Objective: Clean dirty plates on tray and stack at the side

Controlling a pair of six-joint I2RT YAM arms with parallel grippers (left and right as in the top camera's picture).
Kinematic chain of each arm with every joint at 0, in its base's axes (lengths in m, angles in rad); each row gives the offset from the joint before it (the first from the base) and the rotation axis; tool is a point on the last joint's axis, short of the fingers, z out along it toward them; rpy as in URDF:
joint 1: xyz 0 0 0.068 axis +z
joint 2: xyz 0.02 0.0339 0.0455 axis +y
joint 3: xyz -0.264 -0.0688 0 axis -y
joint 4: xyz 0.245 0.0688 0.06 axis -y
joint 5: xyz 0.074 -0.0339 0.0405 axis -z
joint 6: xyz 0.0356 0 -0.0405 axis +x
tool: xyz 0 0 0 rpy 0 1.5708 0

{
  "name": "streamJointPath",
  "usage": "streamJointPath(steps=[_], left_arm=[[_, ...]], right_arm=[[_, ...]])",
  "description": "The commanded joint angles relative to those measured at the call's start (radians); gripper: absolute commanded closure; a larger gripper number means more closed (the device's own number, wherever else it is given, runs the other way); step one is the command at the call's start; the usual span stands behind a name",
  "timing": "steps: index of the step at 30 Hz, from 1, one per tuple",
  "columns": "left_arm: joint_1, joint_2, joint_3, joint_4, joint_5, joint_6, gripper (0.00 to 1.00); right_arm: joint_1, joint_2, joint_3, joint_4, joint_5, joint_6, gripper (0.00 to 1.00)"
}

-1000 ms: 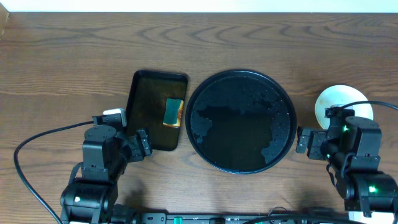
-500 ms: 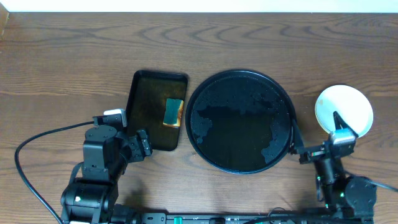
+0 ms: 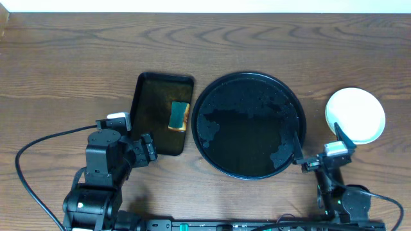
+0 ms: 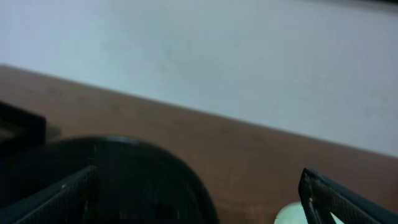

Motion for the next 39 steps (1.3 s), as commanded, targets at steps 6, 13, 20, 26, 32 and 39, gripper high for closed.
streamJointPath(steps=[6,13,20,26,32,39], left_arm=[[-0.004,0.000,0.001,0.004,0.006,0.009,0.14],[-0.004,0.000,0.001,0.004,0.006,0.009,0.14],[-0.004,0.000,0.001,0.004,0.006,0.009,0.14],[-0.004,0.000,0.001,0.004,0.006,0.009,0.14],[-0.004,0.000,0.001,0.004,0.006,0.009,0.14],[-0.004,-0.003,0.001,0.003,0.006,0.009,0.14]], right_arm=[[0.002,-0.007,-0.043,-0.051,0.022,0.005,0.01],[0.002,-0.006,-0.043,-0.051,0.021,0.005,0.01],[0.002,-0.006,-0.043,-0.052,0.021,0.005,0.01],[0.002,-0.006,-0.043,-0.052,0.021,0.005,0.01],[0.002,-0.006,-0.043,-0.052,0.022,0.005,0.01],[0.002,-0.006,-0.043,-0.052,0.021,0.005,0.01]])
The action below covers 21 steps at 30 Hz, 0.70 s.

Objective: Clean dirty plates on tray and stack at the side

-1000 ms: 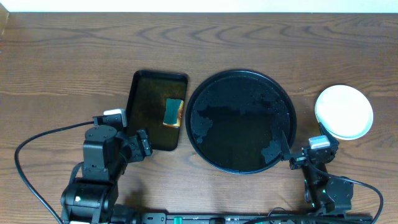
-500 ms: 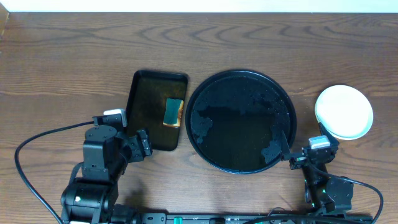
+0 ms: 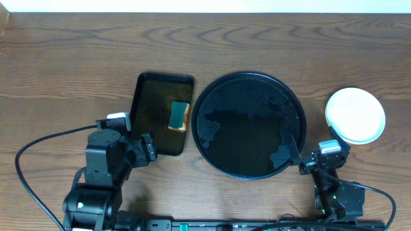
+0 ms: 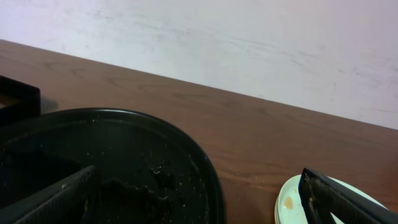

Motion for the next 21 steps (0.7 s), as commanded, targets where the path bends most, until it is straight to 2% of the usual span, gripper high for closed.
streamJointPath(steps=[1,7,11,16,21], left_arm=[[-0.004,-0.009,0.001,0.003,0.006,0.009,0.14],[0.027,-0.093,-0.031,0.004,-0.001,0.009,0.14],[0.067,-0.212,-0.127,0.035,-0.001,0.009,0.14],[0.115,-0.382,-0.291,0.159,0.000,0.009,0.14],[0.144,-0.531,-0.464,0.353,0.013,0.008,0.14]], right_arm=[[0.002,-0.006,-0.002,-0.004,0.010,0.007,0.01],[0.002,-0.006,-0.002,-0.004,0.010,0.007,0.01],[0.002,-0.006,-0.002,-0.004,0.010,0.007,0.01],[0.002,-0.006,-0.002,-0.004,0.010,0.007,0.01],[0.002,-0.006,-0.002,-0.004,0.010,0.007,0.01]])
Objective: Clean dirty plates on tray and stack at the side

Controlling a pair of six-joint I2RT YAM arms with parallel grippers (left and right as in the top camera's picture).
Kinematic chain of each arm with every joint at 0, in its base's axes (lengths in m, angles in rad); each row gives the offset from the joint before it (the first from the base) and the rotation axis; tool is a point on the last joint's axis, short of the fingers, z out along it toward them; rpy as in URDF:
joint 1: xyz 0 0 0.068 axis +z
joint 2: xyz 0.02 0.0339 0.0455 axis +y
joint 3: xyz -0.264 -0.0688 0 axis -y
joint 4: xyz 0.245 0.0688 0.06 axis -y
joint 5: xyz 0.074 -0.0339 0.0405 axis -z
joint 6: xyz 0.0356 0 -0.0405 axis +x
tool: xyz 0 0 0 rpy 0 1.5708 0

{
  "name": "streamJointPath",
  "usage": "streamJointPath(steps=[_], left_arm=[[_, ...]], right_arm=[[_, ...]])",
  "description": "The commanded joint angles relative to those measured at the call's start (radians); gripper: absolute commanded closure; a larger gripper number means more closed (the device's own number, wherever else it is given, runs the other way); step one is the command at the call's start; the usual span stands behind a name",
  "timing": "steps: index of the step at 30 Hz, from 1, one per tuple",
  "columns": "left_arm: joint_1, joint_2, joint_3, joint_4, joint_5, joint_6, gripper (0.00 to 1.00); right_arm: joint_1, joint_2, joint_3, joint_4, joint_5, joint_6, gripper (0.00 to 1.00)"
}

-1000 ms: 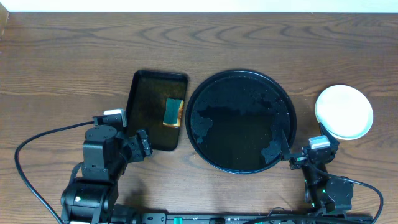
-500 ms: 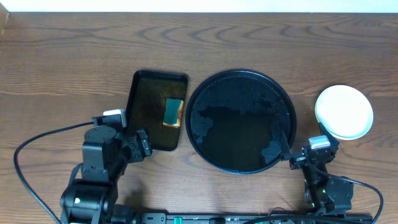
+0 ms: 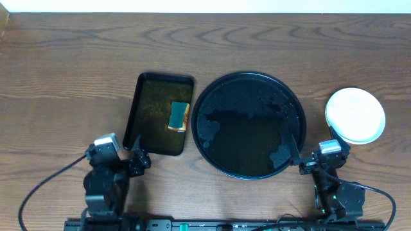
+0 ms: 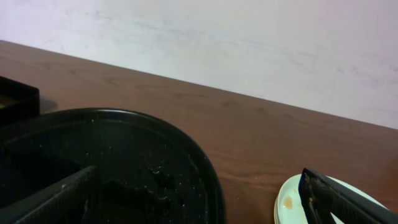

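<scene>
A stack of white plates [image 3: 355, 115] sits at the right side of the table; the top one carries a small brown stain in the right wrist view [image 4: 287, 203]. The round black tray [image 3: 249, 125] in the middle is wet and speckled, with no plate on it. My right gripper [image 3: 313, 146] rests low near the front edge, between tray and plates. It is open wide and empty, with its fingers [image 4: 336, 199] spread. My left gripper [image 3: 137, 156] sits at the front left corner of the rectangular tray; its jaws are too small to read.
A black rectangular tray [image 3: 148, 96] left of the round one holds a green and yellow sponge [image 3: 178, 115]. Cables run from both arm bases along the table's front edge. A pale wall stands behind the table's far edge.
My left arm has drawn back toward the front edge and sits lower and further left, its gripper now just off the rectangular tray's corner. The right gripper, plates and trays have not moved.
At first my right gripper was open beside the plate stack, one finger over its near rim, and its view was blurred. Then it had settled lower and nearer the front edge, still open and empty. The left arm stayed by the rectangular tray until now.
</scene>
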Motion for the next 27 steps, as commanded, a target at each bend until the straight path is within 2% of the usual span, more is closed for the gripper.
streamJointPath(steps=[1,9,15,18,27], left_arm=[[0.015,-0.092,-0.109,0.119,0.014,0.008,0.14],[0.015,-0.190,-0.299,0.467,0.014,0.009,0.14],[0.015,-0.191,-0.297,0.464,0.014,0.107,0.14],[0.015,-0.191,-0.297,0.351,0.014,0.106,0.14],[0.015,-0.188,-0.297,0.349,0.013,0.103,0.14]], right_arm=[[0.002,-0.006,-0.002,-0.003,0.007,0.007,0.01],[0.002,-0.006,-0.002,-0.003,0.007,0.007,0.01],[0.002,-0.006,-0.002,-0.003,0.007,0.007,0.01],[0.002,-0.006,-0.002,-0.003,0.007,0.007,0.01],[0.002,-0.006,-0.002,-0.003,0.007,0.007,0.01]])
